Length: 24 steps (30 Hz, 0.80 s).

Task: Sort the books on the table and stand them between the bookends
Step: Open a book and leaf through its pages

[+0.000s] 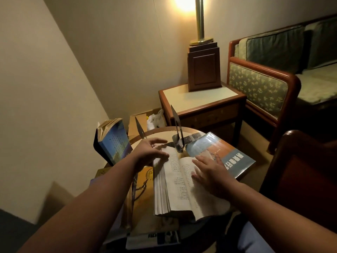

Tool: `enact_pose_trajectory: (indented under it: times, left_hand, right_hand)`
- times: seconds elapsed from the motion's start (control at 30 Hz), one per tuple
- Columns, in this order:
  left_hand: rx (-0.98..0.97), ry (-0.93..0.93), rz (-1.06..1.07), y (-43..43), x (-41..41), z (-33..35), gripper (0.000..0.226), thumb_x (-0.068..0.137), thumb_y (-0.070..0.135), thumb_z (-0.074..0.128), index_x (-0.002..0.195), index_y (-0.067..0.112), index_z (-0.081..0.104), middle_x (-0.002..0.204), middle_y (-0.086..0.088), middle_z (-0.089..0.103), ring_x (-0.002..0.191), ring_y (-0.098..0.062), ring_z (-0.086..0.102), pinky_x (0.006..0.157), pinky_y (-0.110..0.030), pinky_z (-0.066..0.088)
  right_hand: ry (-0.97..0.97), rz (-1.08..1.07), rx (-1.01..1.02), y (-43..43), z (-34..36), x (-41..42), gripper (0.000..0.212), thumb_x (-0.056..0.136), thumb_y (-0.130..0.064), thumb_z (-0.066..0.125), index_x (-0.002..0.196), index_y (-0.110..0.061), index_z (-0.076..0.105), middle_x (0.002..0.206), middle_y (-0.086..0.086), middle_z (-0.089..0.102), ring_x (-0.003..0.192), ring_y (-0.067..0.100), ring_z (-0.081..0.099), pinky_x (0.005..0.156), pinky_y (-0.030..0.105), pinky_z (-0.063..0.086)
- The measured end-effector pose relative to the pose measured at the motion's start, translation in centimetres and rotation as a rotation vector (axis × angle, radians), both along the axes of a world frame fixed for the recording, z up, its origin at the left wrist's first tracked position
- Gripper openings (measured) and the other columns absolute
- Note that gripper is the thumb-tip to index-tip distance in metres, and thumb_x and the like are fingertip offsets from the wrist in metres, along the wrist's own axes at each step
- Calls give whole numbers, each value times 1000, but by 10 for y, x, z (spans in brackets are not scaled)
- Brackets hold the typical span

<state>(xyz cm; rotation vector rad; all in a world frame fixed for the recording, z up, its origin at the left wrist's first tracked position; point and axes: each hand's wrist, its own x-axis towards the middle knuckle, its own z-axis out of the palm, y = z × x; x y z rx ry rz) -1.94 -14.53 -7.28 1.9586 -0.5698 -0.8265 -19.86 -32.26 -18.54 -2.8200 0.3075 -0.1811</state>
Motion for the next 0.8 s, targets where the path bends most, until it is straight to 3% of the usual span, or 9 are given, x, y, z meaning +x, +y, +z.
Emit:
enact_pose_trajectory:
  times: [0.1, 0.2, 0.33, 0.43, 0.57, 0.67, 0.8]
  left_hand:
    - [-25, 65, 58, -17, -11, 1, 62, 74, 7, 82, 129, 24, 58, 110, 3, 52, 99, -20, 57, 67, -35, 58]
    - [-62, 88, 98, -31, -21, 1, 58, 79, 12, 79, 130, 22, 54, 111, -6, 58, 94, -22, 63, 60, -30, 57]
    - [-125, 277, 138, -46, -35, 4, 22, 96, 30, 59, 115, 20, 58, 115, -17, 62, 100, -36, 67, 82, -45, 60]
    - [-131, 321, 112, -50, -35, -3, 23, 100, 28, 50, 118, 17, 57, 112, -19, 68, 103, -37, 67, 90, -48, 56]
    - [24, 65, -77, -57, -29, -23, 37, 91, 11, 64, 127, 11, 56, 114, -16, 67, 102, -29, 67, 85, -38, 59]
    - [293, -310, -291, -63, -29, -42, 51, 80, 24, 79, 126, 18, 59, 122, -3, 61, 111, -20, 59, 96, -37, 53]
    - [521, -504, -414, -72, -31, -58, 71, 66, 58, 81, 127, 36, 52, 135, 1, 52, 122, -24, 50, 99, -42, 49]
  right_hand:
    - [-254, 60, 192, 12, 26, -6, 50, 98, -51, 39, 140, -28, 51, 150, -5, 47, 133, 13, 49, 117, 38, 28]
    - [-252, 49, 517, 22, 51, -8, 51, 96, -56, 46, 135, -25, 56, 145, -3, 49, 120, 10, 55, 94, 25, 49]
    - [-173, -24, 739, 15, 60, -15, 79, 79, -74, 59, 139, -23, 50, 139, 0, 54, 116, 17, 59, 85, 28, 53]
    - [-167, -109, 816, -4, 60, -24, 91, 67, -80, 62, 140, -27, 50, 138, -3, 54, 125, 16, 53, 96, 35, 50]
    - [-125, -159, 1016, -19, 62, -32, 78, 76, -63, 69, 140, -23, 48, 136, 4, 56, 123, 19, 55, 97, 39, 52]
    - [-145, -189, 1124, -23, 62, -36, 69, 81, -44, 73, 140, -21, 46, 132, 3, 54, 117, 15, 56, 86, 28, 55]
    - [-79, -263, 743, -27, 51, -36, 73, 82, -32, 79, 145, -26, 43, 147, 3, 44, 135, 21, 43, 101, 37, 48]
